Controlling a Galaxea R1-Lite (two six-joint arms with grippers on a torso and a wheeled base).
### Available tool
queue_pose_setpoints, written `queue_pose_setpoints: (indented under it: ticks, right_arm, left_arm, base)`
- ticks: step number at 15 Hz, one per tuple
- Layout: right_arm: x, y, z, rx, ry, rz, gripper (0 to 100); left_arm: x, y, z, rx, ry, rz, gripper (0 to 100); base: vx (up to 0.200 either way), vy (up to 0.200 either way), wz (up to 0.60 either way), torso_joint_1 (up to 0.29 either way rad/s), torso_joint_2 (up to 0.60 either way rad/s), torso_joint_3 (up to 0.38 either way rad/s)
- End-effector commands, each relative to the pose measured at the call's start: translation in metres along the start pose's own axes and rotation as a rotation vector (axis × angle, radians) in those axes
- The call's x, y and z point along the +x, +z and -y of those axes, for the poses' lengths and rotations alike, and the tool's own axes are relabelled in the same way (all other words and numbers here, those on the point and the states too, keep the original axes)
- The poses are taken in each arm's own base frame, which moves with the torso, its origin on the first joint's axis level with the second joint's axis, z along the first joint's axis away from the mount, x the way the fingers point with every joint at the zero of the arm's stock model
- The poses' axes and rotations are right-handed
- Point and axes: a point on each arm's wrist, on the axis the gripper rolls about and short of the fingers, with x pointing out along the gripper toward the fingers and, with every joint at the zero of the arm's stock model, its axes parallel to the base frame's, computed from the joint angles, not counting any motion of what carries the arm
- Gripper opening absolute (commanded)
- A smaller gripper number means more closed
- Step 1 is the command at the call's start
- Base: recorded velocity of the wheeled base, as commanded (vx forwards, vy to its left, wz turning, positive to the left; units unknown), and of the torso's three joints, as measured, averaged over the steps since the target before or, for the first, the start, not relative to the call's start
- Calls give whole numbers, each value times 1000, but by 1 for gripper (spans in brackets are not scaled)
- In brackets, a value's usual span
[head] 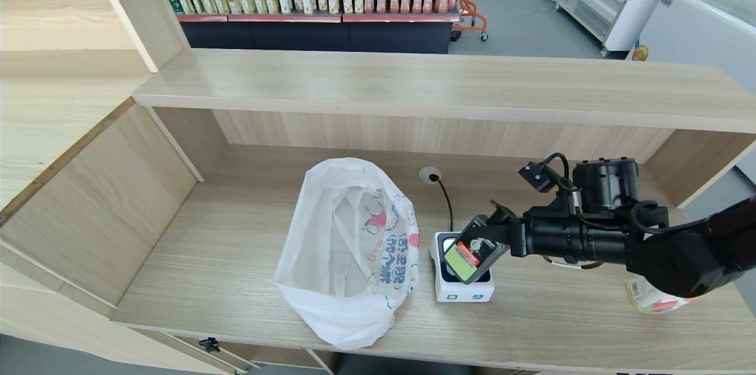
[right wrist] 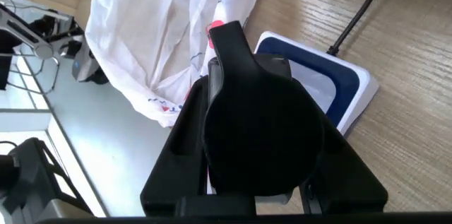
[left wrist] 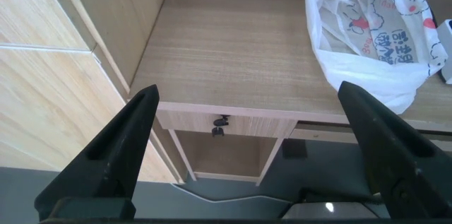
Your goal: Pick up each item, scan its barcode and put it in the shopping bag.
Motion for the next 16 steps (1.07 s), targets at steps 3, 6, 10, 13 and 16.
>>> queue_pose_setpoints:
  ticks: [3, 6, 10, 13, 16]
  right_arm:
    - [11, -4, 8, 13, -2, -20, 0]
    - [13, -7, 9, 21, -4, -30, 0]
    - [13, -4, 9, 17, -1, -22, 0]
    - [-4, 27, -4, -62, -3, 89, 0]
    - [-44, 56, -34, -305, -56, 271, 0]
  left_arm:
    - [0, 0, 0, -1, 1, 0, 100]
    - [0, 0, 0, -1, 1, 0, 100]
    - [0, 0, 0, 1, 1, 0, 100]
    - [0, 0, 0, 1, 1, 0, 100]
    - [0, 0, 0, 1, 1, 0, 100]
  base:
    - [0, 0, 0, 0, 0, 0]
    - [0, 0, 0, 0, 0, 0]
    - [0, 0, 0, 0, 0, 0]
    - [0, 0, 0, 0, 0, 0]
    - [0, 0, 0, 0, 0, 0]
